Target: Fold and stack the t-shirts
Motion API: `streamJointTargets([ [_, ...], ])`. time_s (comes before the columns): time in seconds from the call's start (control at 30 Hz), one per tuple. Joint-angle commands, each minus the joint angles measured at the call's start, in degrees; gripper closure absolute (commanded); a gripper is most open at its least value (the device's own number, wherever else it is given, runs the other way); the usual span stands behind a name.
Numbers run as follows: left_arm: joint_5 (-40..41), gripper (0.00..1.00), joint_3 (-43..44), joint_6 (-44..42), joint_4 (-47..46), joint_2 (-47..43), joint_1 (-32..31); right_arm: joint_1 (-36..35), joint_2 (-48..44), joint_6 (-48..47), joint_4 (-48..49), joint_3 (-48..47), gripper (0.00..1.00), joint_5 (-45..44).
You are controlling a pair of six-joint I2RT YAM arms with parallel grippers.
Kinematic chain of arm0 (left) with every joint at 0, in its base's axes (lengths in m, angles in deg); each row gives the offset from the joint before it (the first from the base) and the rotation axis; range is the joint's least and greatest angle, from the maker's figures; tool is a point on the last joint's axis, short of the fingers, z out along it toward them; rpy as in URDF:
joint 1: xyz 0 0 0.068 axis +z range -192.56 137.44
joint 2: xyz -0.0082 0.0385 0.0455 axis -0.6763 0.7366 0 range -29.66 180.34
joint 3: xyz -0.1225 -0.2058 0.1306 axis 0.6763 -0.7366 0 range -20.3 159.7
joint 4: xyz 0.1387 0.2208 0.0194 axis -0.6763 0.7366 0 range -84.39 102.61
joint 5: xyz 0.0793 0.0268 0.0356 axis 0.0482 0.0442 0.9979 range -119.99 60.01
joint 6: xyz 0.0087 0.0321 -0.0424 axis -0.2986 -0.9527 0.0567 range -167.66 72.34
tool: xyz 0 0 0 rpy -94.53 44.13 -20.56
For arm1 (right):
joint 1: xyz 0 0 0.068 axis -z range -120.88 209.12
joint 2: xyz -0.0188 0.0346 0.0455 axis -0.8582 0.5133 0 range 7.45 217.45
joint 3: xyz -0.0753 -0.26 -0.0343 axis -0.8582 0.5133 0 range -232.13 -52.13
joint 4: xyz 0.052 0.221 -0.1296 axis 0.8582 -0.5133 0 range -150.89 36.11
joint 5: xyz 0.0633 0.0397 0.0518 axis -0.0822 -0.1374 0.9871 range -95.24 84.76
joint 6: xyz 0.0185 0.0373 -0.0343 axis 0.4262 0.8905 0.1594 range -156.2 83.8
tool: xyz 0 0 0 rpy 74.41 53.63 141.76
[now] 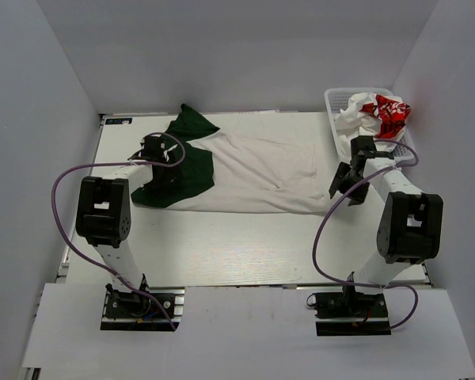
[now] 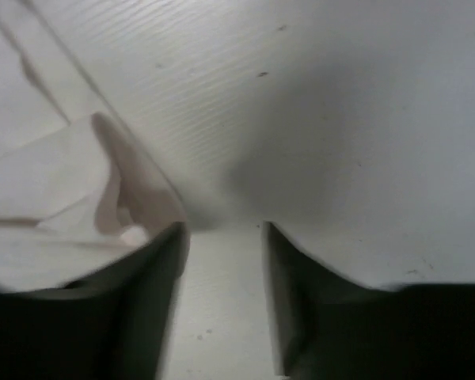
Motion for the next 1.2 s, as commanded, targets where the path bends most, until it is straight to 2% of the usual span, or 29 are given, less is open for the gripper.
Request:
streamJointTargets([
  [0.0, 0.0, 0.0, -1.2, 0.1, 2.4, 0.2, 1.4, 0.8, 0.0, 1.6, -3.3, -2.2, 0.25, -9.9],
  [0.03, 0.0, 0.0, -1.2, 0.1, 3.1, 0.2, 1.4, 0.8, -0.3, 1.6, -3.4, -3.0, 0.11, -9.9],
  [0.23, -2.0, 0.0, -1.2, 0.1, 3.9, -0.3, 1.4, -1.0, -6.0, -3.4, 3.0, -4.0, 0.1, 2.7],
  [0.3, -2.5, 0.0, -1.2, 0.1, 3.9, -0.9, 1.4, -4.4, -7.0, -6.2, 4.2, -3.8, 0.1, 14.3],
  [0.4, -3.1, 0.0, -1.2, 0.1, 3.9, -0.9, 1.4, -8.6, -6.5, -8.2, 4.7, -3.9, 0.1, 20.1],
  [0.47, -3.1, 0.0, -1.2, 0.1, 3.9, -0.9, 1.4, -9.9, -5.9, -9.0, 4.9, -3.4, 0.1, 18.4],
  [0.6, -3.1, 0.0, -1.2, 0.1, 3.9, -1.4, 1.4, -10.1, -5.1, -8.1, 5.6, -2.6, 0.1, 4.4],
  [0.7, -3.1, 0.0, -1.2, 0.1, 4.4, -1.4, 1.4, -9.9, -3.6, -7.2, 6.9, -2.3, 0.1, 0.8],
  [0.83, -3.1, 0.0, -1.2, 0.1, 4.4, -1.4, 1.4, -10.1, 0.4, -6.9, 7.1, -3.1, 0.1, 1.3],
  [0.97, -3.1, 0.0, -1.8, 0.6, 4.4, -1.4, 1.4, -10.1, 5.0, -6.8, 8.4, -3.9, 0.23, 5.4],
  [1.0, -3.1, 0.0, -1.8, 0.6, 4.4, -1.4, 1.4, -10.0, 5.9, -6.8, 8.8, -4.0, 0.38, 6.0],
  [1.03, -3.1, 0.0, -1.8, 0.6, 4.4, -1.4, 1.4, -10.0, 6.7, -6.5, 8.8, -4.1, 0.47, 6.3],
  [1.07, -3.1, 0.0, -1.8, 0.6, 4.4, -1.4, 1.4, -10.0, 7.0, -6.7, 8.7, -4.1, 0.66, 6.8],
  [1.17, -3.1, 0.0, -1.8, 0.6, 4.4, -1.4, 1.4, -9.9, 7.7, -6.5, 8.0, -4.8, 0.93, 7.3],
])
